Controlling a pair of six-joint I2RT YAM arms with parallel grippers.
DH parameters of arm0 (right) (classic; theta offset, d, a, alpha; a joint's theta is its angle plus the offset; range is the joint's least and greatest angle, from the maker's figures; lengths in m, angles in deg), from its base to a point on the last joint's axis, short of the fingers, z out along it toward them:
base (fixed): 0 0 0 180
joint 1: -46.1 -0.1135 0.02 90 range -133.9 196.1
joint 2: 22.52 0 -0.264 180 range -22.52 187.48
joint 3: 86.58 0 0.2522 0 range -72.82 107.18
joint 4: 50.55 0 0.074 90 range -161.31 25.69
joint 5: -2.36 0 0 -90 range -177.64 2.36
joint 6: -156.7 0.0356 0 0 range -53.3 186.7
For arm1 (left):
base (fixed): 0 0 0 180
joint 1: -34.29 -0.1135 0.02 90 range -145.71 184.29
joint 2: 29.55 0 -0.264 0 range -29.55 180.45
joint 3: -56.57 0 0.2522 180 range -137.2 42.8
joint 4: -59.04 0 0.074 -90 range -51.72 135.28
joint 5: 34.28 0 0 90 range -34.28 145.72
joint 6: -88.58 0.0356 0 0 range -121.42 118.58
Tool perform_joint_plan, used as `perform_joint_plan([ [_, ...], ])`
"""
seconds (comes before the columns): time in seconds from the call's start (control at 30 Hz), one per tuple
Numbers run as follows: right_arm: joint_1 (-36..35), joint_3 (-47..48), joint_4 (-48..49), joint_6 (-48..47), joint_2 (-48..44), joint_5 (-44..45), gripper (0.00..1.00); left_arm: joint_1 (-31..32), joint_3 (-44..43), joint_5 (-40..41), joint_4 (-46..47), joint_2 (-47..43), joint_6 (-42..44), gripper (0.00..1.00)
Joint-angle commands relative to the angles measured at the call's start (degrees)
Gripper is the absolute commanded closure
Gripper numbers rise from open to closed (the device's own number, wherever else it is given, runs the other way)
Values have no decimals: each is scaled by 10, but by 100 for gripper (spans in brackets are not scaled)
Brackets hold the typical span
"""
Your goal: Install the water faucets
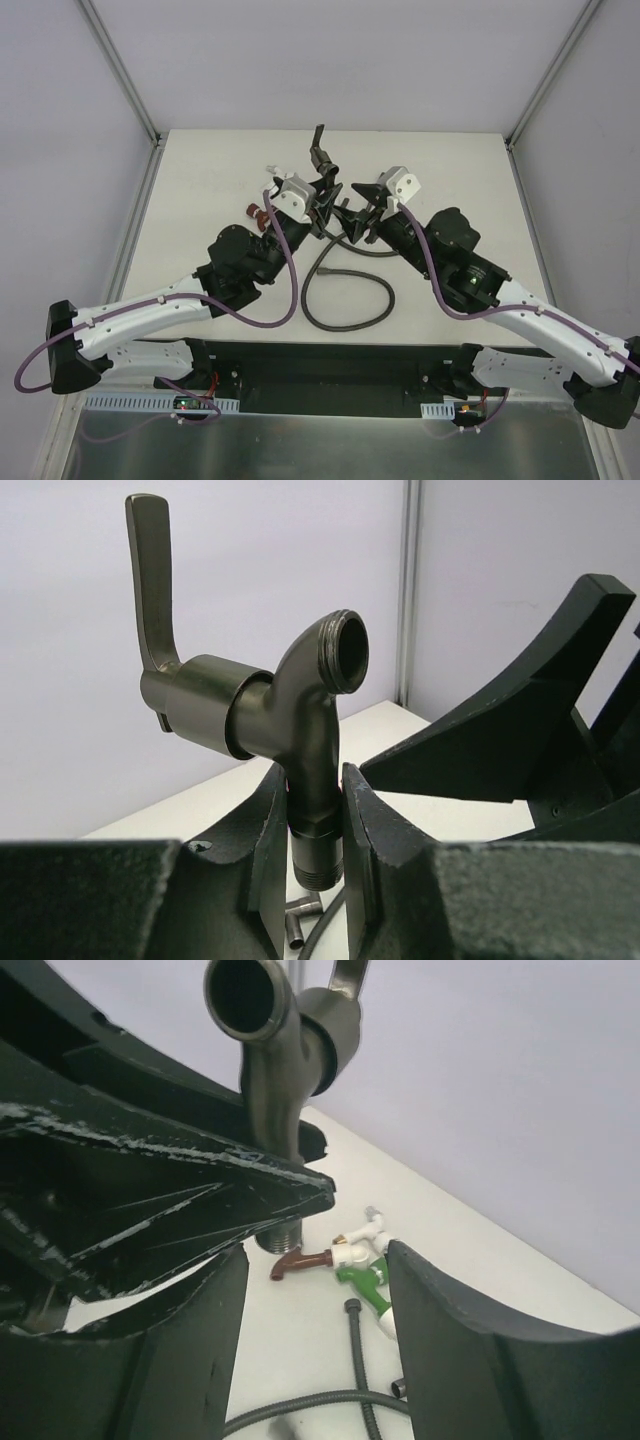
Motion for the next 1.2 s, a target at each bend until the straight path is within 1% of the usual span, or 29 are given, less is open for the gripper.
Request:
perform_joint_plan([
  [0.0, 34, 38, -3, 37, -3, -125, 40, -24, 14, -59, -12, -29, -56, 100],
  [0.03, 57, 45, -15, 48, -2, -147, 38, -33, 15, -65, -17, -35, -65, 100],
  [0.07, 70, 52, -46, 53, 0, -168, 37, -38, 15, -70, -23, -37, -69, 100],
  [0.1, 85, 59, -65, 60, 5, -206, 37, -41, 19, -73, -30, -40, -74, 100],
  [0.17, 129, 72, -109, 84, 23, -241, 37, -59, 26, -77, -39, -49, -95, 100],
  [0.2, 145, 74, -118, 95, 36, -278, 37, -69, 36, -85, -51, -53, -120, 100],
  [0.23, 174, 77, -152, 119, 45, -294, 37, -77, 42, -86, -57, -62, -134, 100],
  [0.27, 188, 82, -168, 125, 56, -322, 37, -97, 48, -84, -62, -67, -147, 100],
  [0.33, 214, 84, -201, 135, 92, -326, 39, -116, 75, -82, -78, -86, -187, 100],
  [0.37, 221, 80, -204, 135, 106, -332, 40, -135, 86, -82, -79, -93, -199, 100],
  [0.4, 231, 80, -205, 135, 135, -343, 41, -142, 109, -83, -78, -101, -217, 100],
  [0.57, 237, 101, -203, 90, 245, -396, 46, -186, 177, -76, -84, -157, -259, 100],
  [0.63, 237, 117, -194, 75, 298, -410, 48, -215, 199, -80, -85, -181, -282, 100],
  [0.77, 239, 149, -180, 53, 381, -426, 50, -274, 261, -115, -69, -212, -329, 100],
  [0.83, 239, 167, -177, 47, 426, -437, 51, -302, 278, -132, -59, -222, -348, 100],
  [1.0, 240, 169, -168, 41, 491, -458, 53, -319, 304, -160, -49, -220, -358, 100],
  [1.17, 239, 155, -162, 41, 521, -482, 54, -323, 308, -176, -45, -209, -360, 100],
])
